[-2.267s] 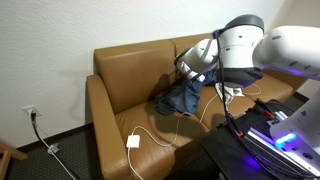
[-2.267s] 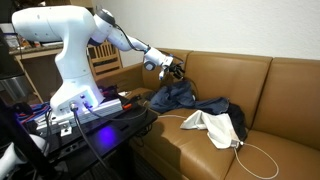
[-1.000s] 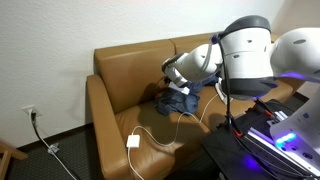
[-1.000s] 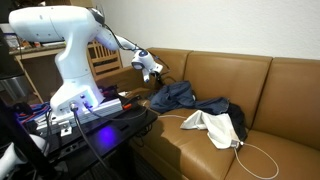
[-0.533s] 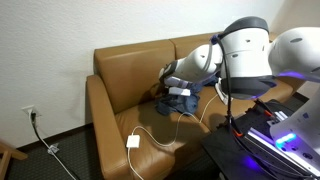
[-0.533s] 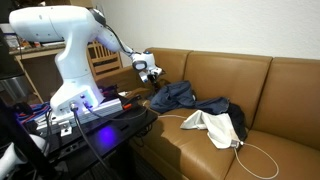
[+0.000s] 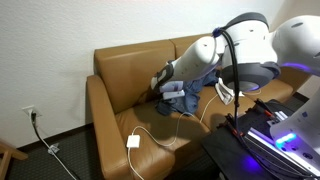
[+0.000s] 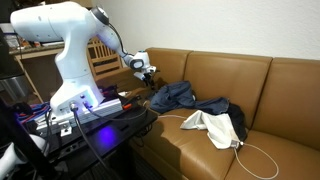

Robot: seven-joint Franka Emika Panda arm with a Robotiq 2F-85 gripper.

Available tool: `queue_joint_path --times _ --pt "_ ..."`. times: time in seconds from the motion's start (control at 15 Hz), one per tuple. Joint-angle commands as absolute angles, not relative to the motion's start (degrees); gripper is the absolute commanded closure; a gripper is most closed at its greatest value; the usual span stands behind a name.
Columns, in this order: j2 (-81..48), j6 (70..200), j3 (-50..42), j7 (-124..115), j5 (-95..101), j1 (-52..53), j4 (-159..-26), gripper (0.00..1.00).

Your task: Spread the jeans on the couch

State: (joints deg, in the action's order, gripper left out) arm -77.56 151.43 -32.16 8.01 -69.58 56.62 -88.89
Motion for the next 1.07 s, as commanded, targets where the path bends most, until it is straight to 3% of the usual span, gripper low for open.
queue_joint_path --times 0.0,0.33,0.47,0.53,0.67,1.0 --pt "-79.94 155.42 -24.09 1.04 -53.27 48.89 -83.62 0.00" --pt "-88.12 155.20 -18.25 -15.08 -27.50 42.33 -74.10 0.00" --pt "-85.67 159.14 -16.16 -14.90 -23.95 41.88 -77.55 0.00" --pt "-85.61 160.49 -14.96 -15.42 -21.74 40.80 -77.40 0.25" --pt "-85.30 162.79 -13.60 -15.89 -18.67 39.60 -77.72 0.34" --pt "-84.26 166.60 -8.12 -17.75 -11.68 34.11 -77.57 0.69"
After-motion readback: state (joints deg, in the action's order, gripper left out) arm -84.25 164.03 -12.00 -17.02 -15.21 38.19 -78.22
